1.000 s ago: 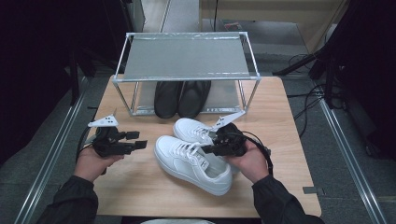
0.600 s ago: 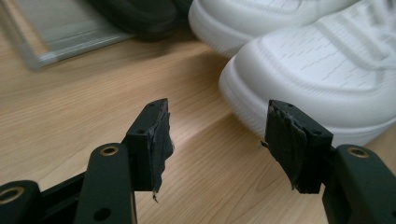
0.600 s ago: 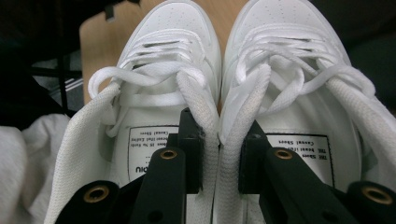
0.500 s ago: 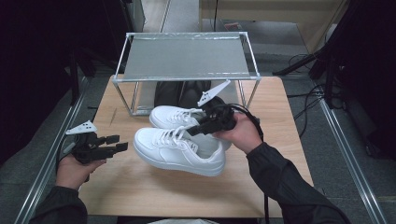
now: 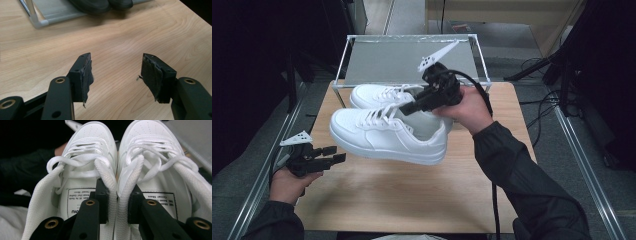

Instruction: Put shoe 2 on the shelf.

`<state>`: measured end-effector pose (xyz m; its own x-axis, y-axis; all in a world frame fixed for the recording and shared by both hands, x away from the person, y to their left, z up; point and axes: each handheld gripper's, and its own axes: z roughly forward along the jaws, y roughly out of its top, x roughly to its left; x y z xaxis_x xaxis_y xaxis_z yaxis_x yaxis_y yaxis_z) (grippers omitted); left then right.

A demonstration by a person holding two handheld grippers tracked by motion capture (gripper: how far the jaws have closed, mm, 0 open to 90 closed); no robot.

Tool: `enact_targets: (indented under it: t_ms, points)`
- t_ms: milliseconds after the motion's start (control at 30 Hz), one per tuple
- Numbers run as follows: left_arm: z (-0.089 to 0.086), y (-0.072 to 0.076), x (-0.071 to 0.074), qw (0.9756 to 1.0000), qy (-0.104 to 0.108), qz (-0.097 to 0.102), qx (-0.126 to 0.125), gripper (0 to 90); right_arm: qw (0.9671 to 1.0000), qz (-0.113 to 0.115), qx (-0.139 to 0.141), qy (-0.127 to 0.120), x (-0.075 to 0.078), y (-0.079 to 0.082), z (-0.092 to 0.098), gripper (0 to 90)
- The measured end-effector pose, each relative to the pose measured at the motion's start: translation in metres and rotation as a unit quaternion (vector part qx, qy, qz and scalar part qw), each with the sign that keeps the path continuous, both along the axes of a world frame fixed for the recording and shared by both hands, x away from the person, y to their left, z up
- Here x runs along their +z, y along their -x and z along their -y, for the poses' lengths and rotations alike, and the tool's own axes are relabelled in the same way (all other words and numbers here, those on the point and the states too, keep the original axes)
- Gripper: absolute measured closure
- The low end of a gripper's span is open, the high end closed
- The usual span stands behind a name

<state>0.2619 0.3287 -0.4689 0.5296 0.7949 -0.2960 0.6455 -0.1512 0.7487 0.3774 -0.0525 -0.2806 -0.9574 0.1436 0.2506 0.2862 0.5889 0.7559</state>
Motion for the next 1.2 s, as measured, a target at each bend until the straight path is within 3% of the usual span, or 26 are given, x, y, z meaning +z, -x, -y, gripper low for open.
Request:
enact_targets:
  t_ms: [67, 133, 167, 267, 367, 467, 500, 533, 600, 633, 667, 833, 867, 900, 1033, 1100, 1133, 1167, 1200]
  points:
    - [0.002, -0.001, -0.002, 1.0, -0.002, -0.001, -0.001, 42.3, 0.9997, -0.006, -0.022, -0.011, 0.019, -0.01, -0.001, 77.8]
    - [0.003, -0.001, -0.002, 1.0, -0.002, 0.0, -0.002, 42.3, 0.9995, -0.007, -0.029, -0.01, 0.023, -0.012, -0.002, 77.8]
    - [0.003, -0.001, -0.002, 1.0, -0.002, -0.002, -0.003, 42.3, 0.9984, -0.002, -0.056, -0.007, 0.034, -0.021, -0.003, 77.8]
    - [0.005, -0.002, -0.003, 1.0, -0.001, -0.002, -0.007, 42.3, 0.9949, 0.011, -0.1, 0.003, 0.043, -0.033, -0.006, 78.0]
    - [0.008, -0.005, -0.005, 0.9999, -0.006, -0.007, -0.012, 42.4, 0.9876, 0.022, -0.155, 0.01, 0.046, -0.052, -0.008, 78.0]
    - [0.013, -0.008, -0.006, 0.9997, -0.01, -0.01, -0.021, 42.5, 0.9755, 0.037, -0.216, 0.021, 0.046, -0.071, -0.012, 78.0]
    - [0.013, -0.008, -0.006, 0.9997, -0.01, -0.01, -0.021, 42.5, 0.9755, 0.037, -0.216, 0.021, 0.046, -0.071, -0.012, 78.0]
    - [0.015, -0.009, -0.007, 0.9996, -0.008, -0.01, -0.026, 42.5, 0.965, 0.04, -0.257, 0.033, 0.045, -0.086, -0.016, 78.0]
    - [0.016, -0.01, -0.007, 0.9995, -0.008, -0.01, -0.029, 42.5, 0.956, 0.044, -0.287, 0.039, 0.043, -0.098, -0.019, 77.8]
    - [0.016, -0.011, -0.007, 0.9994, -0.008, -0.013, -0.032, 42.5, 0.9474, 0.037, -0.315, 0.041, 0.042, -0.103, -0.02, 77.9]
    - [0.017, -0.011, -0.007, 0.9993, -0.008, -0.014, -0.033, 42.5, 0.9414, 0.041, -0.332, 0.042, 0.041, -0.109, -0.023, 77.9]
    - [0.021, -0.013, -0.008, 0.9988, -0.008, -0.015, -0.045, 42.8, 0.9027, 0.031, -0.425, 0.061, 0.035, -0.135, -0.037, 77.8]
    - [0.024, -0.013, -0.007, 0.9987, -0.006, -0.011, -0.049, 42.7, 0.8929, 0.026, -0.445, 0.063, 0.033, -0.14, -0.041, 77.6]
    - [0.025, -0.013, -0.007, 0.9986, -0.007, -0.01, -0.051, 42.8, 0.8872, 0.026, -0.456, 0.065, 0.032, -0.143, -0.044, 77.5]
    - [0.03, -0.013, -0.006, 0.998, -0.005, -0.01, -0.063, 42.9, 0.8556, 0.008, -0.515, 0.048, 0.026, -0.154, -0.05, 77.1]
    - [0.032, -0.012, -0.006, 0.9975, -0.005, -0.007, -0.07, 43.2, 0.8419, 0.007, -0.537, 0.05, 0.025, -0.157, -0.055, 76.6]
    - [0.032, -0.012, -0.006, 0.9975, -0.005, -0.007, -0.07, 43.2, 0.8419, 0.007, -0.537, 0.05, 0.025, -0.157, -0.055, 76.6]
    - [0.034, -0.013, -0.005, 0.997, -0.004, -0.007, -0.076, 43.2, 0.8305, 0.01, -0.554, 0.057, 0.024, -0.16, -0.062, 76.5]
    - [0.035, -0.013, -0.005, 0.9969, -0.004, -0.007, -0.078, 43.2, 0.8262, 0.011, -0.56, 0.063, 0.023, -0.161, -0.066, 76.4]
